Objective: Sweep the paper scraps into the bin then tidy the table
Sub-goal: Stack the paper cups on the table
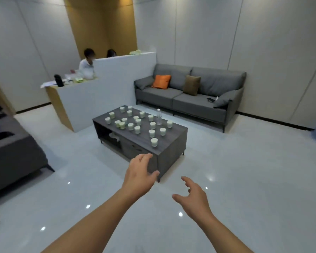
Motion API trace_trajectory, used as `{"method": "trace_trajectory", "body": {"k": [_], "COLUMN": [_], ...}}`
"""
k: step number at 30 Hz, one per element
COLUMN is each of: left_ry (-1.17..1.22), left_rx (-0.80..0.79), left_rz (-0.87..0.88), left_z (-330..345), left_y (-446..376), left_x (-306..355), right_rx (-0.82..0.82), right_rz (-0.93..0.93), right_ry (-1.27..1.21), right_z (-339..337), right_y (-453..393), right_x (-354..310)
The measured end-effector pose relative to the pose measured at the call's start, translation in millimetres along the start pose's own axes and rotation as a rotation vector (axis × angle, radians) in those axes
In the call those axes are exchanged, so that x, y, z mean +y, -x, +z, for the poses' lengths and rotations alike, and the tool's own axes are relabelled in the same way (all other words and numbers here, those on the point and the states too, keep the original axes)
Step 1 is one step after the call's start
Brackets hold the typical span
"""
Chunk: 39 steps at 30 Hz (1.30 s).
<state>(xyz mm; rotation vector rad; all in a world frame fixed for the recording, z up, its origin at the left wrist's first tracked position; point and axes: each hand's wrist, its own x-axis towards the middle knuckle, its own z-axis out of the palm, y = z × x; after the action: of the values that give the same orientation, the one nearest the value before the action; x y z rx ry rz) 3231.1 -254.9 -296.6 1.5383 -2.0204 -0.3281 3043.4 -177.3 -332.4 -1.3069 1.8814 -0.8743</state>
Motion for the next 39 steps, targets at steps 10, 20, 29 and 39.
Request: {"method": "trace_trajectory", "body": {"k": [10,20,29,39], "left_ry": [-0.105,-0.084,0.038,-0.006], "left_rx": [0.047,-0.076,-0.199,-0.522], "left_rz": [-0.209,-0.306,-0.307,-0.355], "left_z": [-46.0,-15.1,62.3,130.0], "left_y": [-179.9,-344.1,-516.2,-639.8], "left_x": [-168.0,-286.7,-395.0,-493.4], "right_rx": [-0.172,-0.281,-0.257,-0.261], "right_rz": [-0.167,-0.01,0.195,0.488], "right_ry": [-0.048,0.041,0.184,0.273], "right_z": [129.6,219.6,281.9,334.2], "right_y": [-224.9,-405.1,-570.8,-688.4], "right_x": [-116.4,-149.9,-145.6,-139.7]}}
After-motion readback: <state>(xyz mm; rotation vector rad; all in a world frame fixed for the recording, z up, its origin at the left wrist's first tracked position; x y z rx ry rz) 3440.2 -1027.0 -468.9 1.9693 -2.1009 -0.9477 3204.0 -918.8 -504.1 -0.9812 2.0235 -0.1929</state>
